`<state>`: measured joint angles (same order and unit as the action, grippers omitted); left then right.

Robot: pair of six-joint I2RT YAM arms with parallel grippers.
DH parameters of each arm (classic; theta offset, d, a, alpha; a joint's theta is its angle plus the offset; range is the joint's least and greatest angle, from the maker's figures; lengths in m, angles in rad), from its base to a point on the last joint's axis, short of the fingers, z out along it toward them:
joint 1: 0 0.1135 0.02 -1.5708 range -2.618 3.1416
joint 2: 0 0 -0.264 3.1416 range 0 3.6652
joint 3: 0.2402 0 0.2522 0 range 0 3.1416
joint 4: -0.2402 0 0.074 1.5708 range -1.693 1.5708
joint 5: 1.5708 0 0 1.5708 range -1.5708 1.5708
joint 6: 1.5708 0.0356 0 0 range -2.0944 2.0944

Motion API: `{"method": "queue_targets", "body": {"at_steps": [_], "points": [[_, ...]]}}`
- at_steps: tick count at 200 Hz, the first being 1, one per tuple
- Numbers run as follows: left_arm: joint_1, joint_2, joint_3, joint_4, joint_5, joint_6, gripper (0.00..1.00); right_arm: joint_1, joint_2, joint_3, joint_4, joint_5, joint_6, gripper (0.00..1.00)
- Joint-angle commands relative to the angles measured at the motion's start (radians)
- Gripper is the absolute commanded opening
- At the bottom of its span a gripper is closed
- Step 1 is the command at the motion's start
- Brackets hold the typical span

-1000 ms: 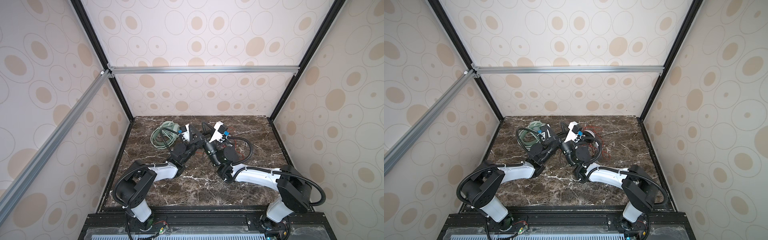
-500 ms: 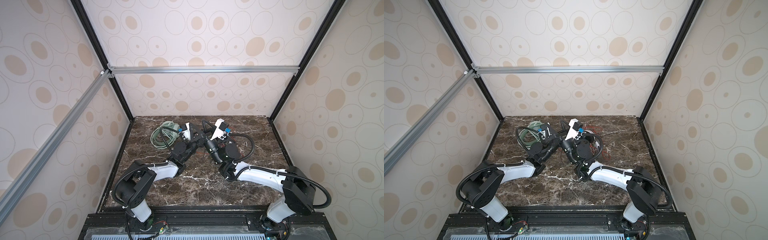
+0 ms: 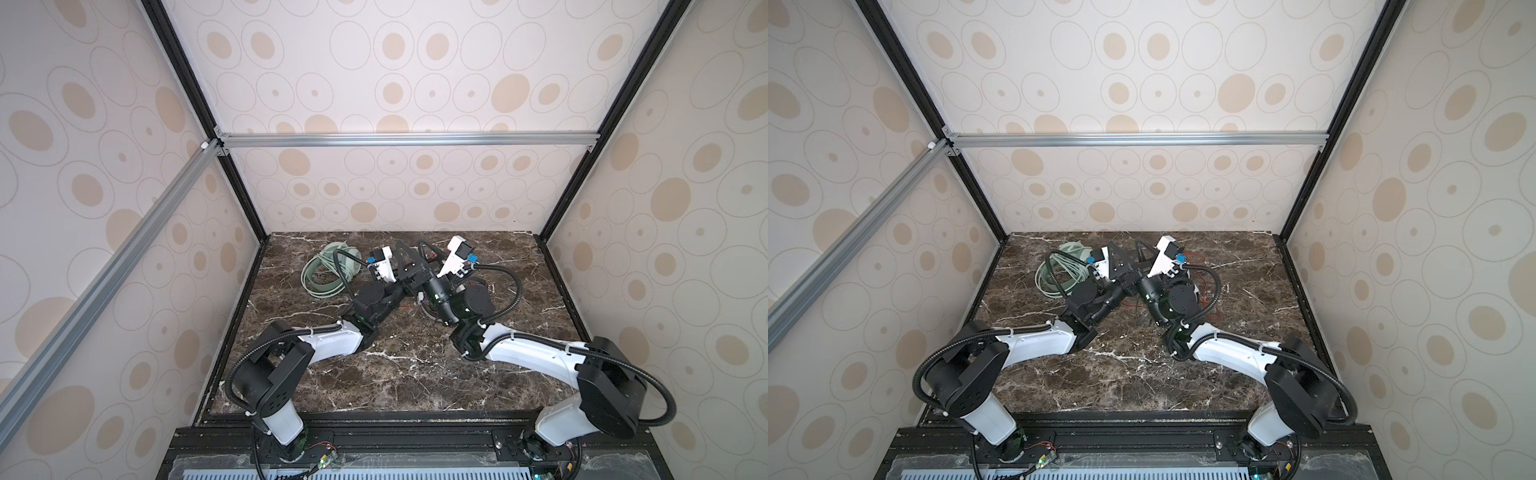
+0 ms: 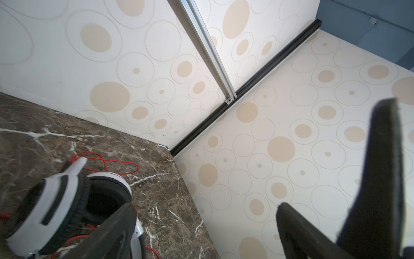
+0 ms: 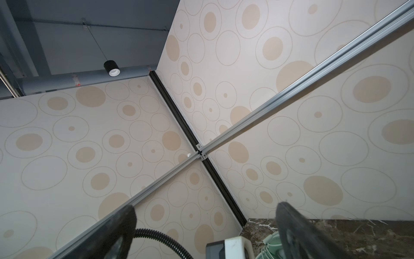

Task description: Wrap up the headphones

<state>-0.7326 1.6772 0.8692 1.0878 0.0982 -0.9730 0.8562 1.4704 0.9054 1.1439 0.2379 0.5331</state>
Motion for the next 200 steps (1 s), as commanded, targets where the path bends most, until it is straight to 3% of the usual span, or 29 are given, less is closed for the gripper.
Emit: {"method": "queue_targets", "body": {"at_steps": [1,25,45,62,87,114,136,166,187,200], "points": [[-0.078,0.013,0.131,0.057,0.01,0.038,0.98,0.005,-0.091,-0.087,-0.104,0.039,0.018,0.99],[-0.11,0.018,0.215,-0.02,0.001,0.095,0.98,0.01,-0.16,-0.074,-0.195,0.101,-0.007,1.0],[-0.11,-0.005,0.288,-0.269,-0.038,0.172,0.98,0.014,-0.294,-0.096,-0.329,0.257,-0.107,0.99],[-0.11,-0.058,0.264,-0.375,-0.089,0.241,0.98,-0.006,-0.436,-0.037,-0.632,0.369,-0.181,0.99],[-0.104,-0.137,0.26,-0.581,-0.149,0.35,0.98,-0.064,-0.559,0.079,-1.045,0.429,-0.269,1.0],[-0.099,-0.17,0.396,-0.937,-0.163,0.577,0.98,-0.124,-0.593,0.171,-1.416,0.489,-0.258,1.0],[-0.088,-0.17,0.516,-1.147,-0.145,0.722,0.98,-0.173,-0.645,0.11,-1.519,0.458,-0.184,1.0],[-0.049,-0.136,0.599,-1.256,-0.105,0.717,0.98,-0.247,-0.636,0.069,-1.639,0.337,-0.107,1.0],[-0.045,-0.087,0.66,-1.336,-0.156,0.732,0.98,-0.287,-0.581,0.059,-1.644,0.26,-0.085,1.0],[-0.045,-0.091,0.619,-1.311,-0.187,0.773,0.98,-0.303,-0.524,0.079,-1.638,0.247,-0.088,1.0]]}}
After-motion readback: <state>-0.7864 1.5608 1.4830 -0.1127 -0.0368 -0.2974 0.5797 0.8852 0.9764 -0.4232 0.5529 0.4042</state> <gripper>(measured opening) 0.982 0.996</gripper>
